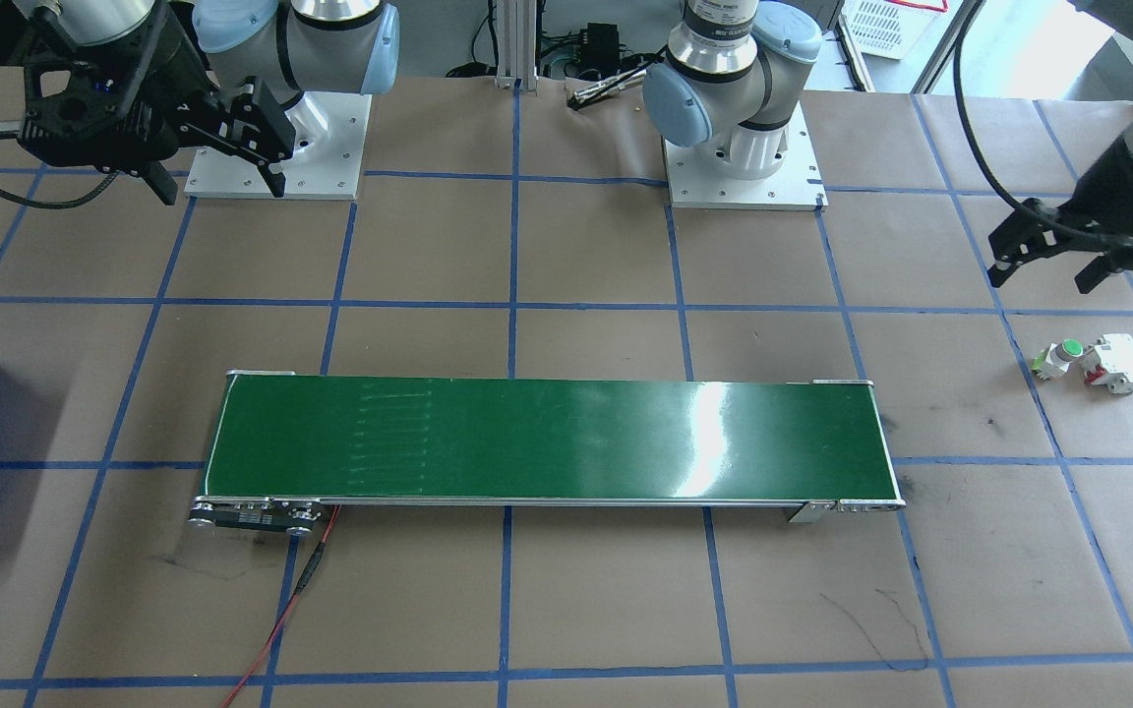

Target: Move button from left to right

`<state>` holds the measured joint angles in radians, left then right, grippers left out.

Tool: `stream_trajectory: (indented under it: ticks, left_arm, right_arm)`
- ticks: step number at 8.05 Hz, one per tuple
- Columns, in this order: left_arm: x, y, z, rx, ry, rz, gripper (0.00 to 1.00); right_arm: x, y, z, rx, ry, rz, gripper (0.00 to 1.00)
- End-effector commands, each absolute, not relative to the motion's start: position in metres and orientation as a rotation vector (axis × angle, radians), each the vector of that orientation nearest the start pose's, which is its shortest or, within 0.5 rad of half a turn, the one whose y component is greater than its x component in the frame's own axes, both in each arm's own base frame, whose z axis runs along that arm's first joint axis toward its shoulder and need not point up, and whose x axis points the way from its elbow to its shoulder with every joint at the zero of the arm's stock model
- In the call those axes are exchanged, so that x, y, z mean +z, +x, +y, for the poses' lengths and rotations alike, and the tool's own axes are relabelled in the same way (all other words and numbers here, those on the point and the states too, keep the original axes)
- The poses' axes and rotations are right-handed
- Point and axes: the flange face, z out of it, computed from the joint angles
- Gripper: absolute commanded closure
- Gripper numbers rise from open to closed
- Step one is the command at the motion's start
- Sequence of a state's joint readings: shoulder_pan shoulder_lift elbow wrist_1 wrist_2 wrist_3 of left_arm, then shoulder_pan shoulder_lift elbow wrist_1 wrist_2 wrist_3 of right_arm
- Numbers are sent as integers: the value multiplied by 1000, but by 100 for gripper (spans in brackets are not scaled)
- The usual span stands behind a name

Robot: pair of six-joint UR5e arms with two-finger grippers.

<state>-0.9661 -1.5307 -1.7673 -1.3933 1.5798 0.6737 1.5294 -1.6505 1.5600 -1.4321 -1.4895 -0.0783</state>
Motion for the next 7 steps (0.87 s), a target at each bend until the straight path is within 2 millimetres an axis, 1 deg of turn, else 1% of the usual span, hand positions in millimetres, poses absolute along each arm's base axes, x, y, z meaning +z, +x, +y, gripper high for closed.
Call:
stream_trajectory:
  ticks: [1,2,3,4,6,7]
  left_arm:
    - [355,293,-450,97,53,3169,0]
    - [339,335,-448,-6,49,3090,0]
    - [323,354,-448,-18,160,3071,0]
    - [303,360,-450,21,316,3087,0]
    - [280,366,-450,108,576,3067,0]
    - [270,367,-451,122,672,3064,0]
  right_arm:
    - [518,123,-457,65,-53,3056,0]
    - [518,123,-457,63,-53,3057,0]
    - [518,123,-457,60,-54,3057,0]
    - [518,123,-457,60,-53,3055,0]
    - [518,123,-457,60,-53,3055,0]
    - [518,123,-457,60,-54,3057,0]
